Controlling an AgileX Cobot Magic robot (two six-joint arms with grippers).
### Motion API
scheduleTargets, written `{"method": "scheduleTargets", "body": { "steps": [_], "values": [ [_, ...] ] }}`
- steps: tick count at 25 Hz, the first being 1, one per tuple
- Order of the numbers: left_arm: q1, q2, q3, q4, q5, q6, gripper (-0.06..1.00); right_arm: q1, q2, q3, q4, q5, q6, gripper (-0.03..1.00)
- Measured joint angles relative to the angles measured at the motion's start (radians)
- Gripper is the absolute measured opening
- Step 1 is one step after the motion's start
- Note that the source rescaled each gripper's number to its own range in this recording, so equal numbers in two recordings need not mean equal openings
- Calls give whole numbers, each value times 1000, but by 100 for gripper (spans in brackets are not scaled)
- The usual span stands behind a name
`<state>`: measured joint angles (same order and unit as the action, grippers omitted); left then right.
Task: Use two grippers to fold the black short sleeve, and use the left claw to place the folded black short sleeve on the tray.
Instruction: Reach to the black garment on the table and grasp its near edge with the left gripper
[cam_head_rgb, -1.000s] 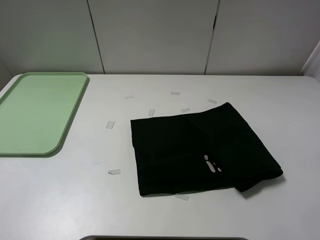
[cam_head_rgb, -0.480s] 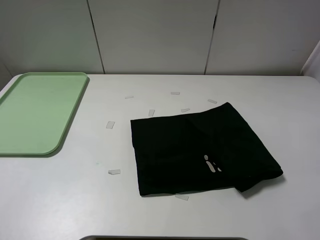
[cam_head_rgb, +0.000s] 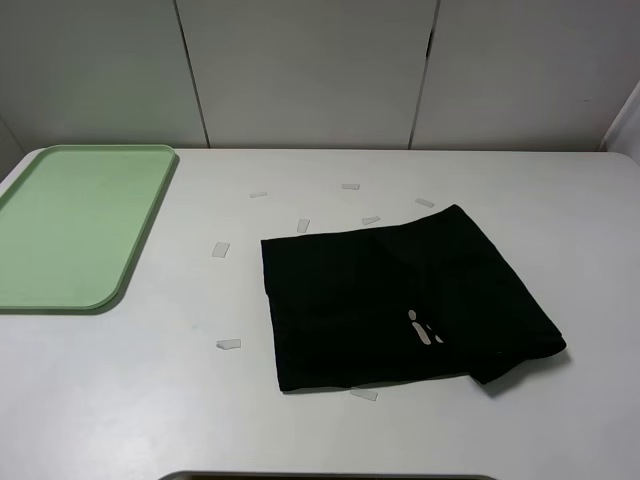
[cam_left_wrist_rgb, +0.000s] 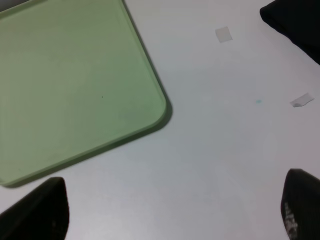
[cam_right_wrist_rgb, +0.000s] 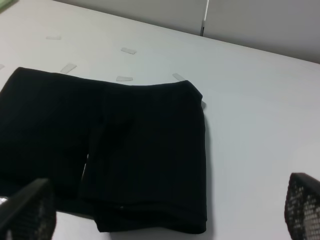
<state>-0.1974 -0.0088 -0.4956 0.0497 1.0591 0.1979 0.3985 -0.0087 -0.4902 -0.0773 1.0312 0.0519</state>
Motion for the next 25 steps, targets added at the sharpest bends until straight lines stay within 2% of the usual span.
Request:
{"method": "scheduleTargets", "body": {
  "steps": [25],
  "values": [
    [0,0,0,0,-7,0,84,0,0,0,0,0,0,100]
  ]
}}
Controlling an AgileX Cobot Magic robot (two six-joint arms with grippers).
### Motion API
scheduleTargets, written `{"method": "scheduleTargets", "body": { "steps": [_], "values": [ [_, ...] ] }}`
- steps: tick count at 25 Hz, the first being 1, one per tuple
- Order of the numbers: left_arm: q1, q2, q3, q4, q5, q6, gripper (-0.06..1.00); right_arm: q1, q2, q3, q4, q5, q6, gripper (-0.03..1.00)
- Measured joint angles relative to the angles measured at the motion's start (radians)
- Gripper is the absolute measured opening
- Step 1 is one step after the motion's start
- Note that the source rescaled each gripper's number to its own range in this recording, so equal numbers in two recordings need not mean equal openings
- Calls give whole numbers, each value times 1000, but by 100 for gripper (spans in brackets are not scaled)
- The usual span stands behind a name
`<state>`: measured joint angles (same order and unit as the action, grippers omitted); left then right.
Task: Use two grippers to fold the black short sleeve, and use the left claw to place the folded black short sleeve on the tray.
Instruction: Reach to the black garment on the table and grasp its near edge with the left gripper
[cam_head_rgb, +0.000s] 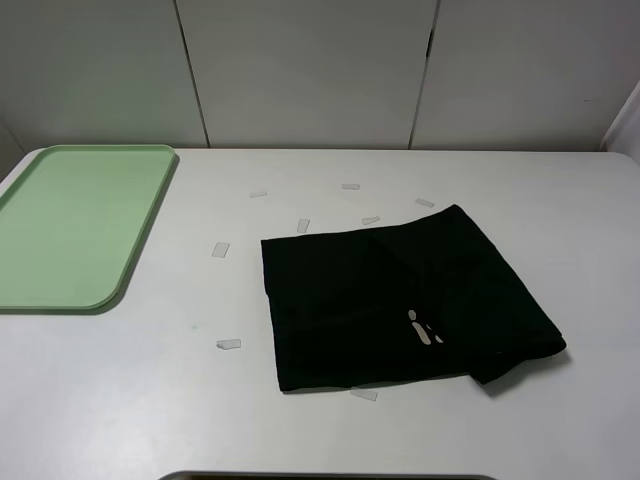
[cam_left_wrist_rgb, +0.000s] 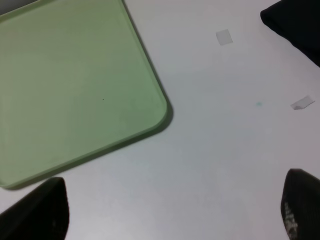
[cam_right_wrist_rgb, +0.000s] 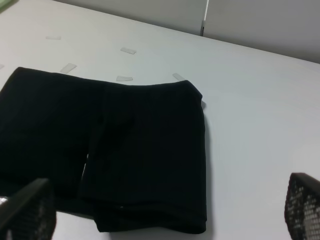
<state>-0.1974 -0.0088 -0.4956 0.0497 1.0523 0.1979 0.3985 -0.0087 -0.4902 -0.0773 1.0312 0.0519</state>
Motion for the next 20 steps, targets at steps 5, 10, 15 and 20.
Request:
{"method": "scheduleTargets", "body": {
  "steps": [5,10,15,20],
  "values": [
    [0,0,0,-1,0,0,84,0,0,0,0,0,0,100],
    [0,0,1,-26,6,0,84,0,0,0,0,0,0,100],
    [0,20,2,-39,6,-4,84,0,0,0,0,0,0,100],
    [0,172,-16,-60,-32,-57,84,0,0,0,0,0,0,100]
  ]
}}
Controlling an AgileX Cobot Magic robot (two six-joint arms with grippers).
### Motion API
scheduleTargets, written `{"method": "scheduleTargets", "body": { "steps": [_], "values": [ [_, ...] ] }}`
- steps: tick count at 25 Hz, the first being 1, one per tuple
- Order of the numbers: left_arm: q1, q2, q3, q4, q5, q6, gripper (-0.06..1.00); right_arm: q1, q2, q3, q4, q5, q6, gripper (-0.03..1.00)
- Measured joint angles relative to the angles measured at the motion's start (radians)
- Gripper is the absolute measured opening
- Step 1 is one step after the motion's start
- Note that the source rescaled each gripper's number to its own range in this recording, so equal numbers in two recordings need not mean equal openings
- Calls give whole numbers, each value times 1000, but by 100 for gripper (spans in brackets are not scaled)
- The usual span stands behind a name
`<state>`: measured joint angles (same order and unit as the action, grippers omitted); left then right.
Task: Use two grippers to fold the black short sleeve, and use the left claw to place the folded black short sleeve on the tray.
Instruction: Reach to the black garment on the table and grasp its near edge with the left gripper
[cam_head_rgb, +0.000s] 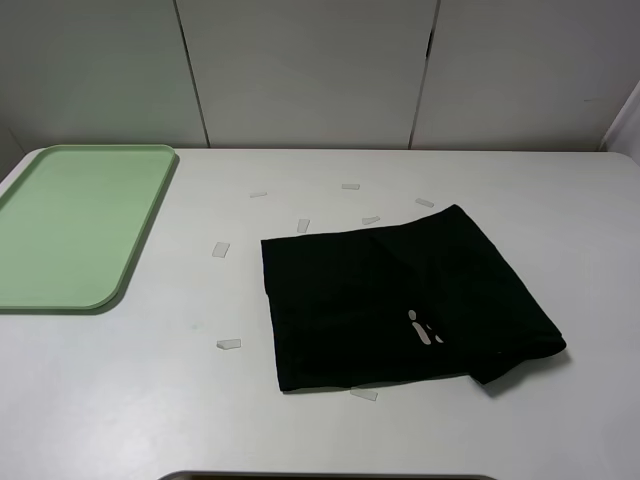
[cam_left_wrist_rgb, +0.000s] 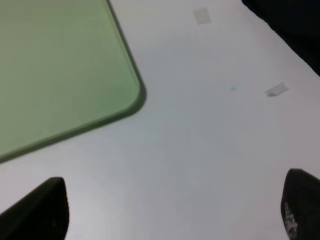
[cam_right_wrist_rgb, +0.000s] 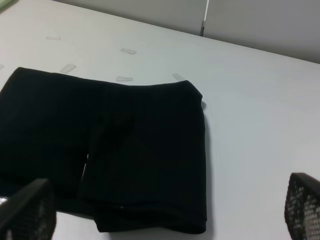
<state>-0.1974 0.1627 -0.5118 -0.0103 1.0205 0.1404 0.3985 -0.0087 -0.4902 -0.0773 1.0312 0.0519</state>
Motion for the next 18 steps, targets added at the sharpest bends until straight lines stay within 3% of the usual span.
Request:
{"method": "scheduleTargets", "body": {
  "steps": [9,18],
  "values": [
    [0,433,-69,-103,-276,-92,84,0,0,0,0,0,0,100],
    [0,829,-147,-358,-448,-9,84,0,0,0,0,0,0,100]
  ]
}}
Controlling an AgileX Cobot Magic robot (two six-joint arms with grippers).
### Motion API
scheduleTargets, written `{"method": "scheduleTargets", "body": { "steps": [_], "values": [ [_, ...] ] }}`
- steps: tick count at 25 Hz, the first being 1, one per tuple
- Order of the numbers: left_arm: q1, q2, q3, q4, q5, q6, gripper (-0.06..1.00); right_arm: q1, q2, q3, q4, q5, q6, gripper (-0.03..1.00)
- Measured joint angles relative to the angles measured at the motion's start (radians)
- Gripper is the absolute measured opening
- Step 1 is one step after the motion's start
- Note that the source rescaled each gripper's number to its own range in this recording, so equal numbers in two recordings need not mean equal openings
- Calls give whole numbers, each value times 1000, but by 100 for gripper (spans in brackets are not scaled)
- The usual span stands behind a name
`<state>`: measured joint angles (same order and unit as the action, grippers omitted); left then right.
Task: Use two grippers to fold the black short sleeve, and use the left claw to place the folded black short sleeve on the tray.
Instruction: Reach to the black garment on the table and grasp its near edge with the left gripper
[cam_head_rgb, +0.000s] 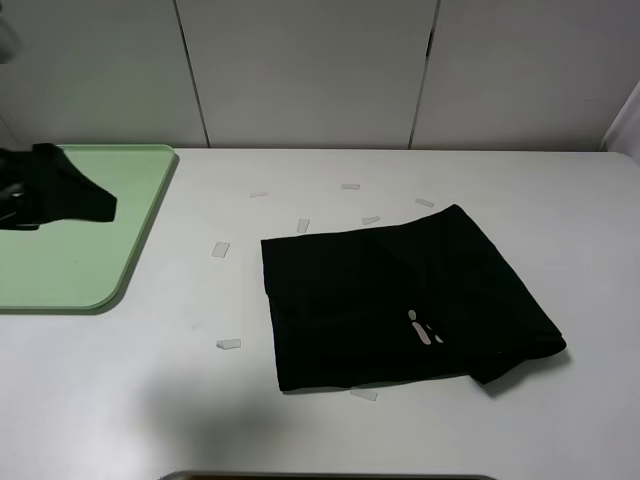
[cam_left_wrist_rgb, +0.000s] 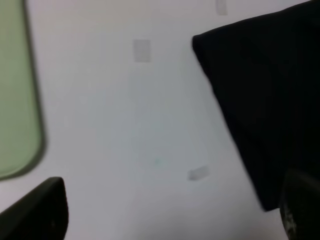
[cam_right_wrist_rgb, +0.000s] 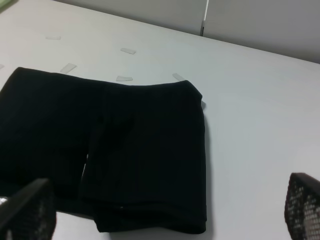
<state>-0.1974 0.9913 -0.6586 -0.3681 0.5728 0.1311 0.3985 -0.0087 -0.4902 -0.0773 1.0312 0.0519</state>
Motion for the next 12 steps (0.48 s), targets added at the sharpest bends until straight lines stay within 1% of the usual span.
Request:
{"method": "scheduleTargets", "body": {
  "steps": [4,10,12],
  "values": [
    [0,126,-32,-160,-29,116,83,0,0,0,0,0,0,100],
    [0,290,-42,-447,-31,361,83,0,0,0,0,0,0,100],
    [0,335,-42,-519,-33,425,83,0,0,0,0,0,0,100]
  ]
}}
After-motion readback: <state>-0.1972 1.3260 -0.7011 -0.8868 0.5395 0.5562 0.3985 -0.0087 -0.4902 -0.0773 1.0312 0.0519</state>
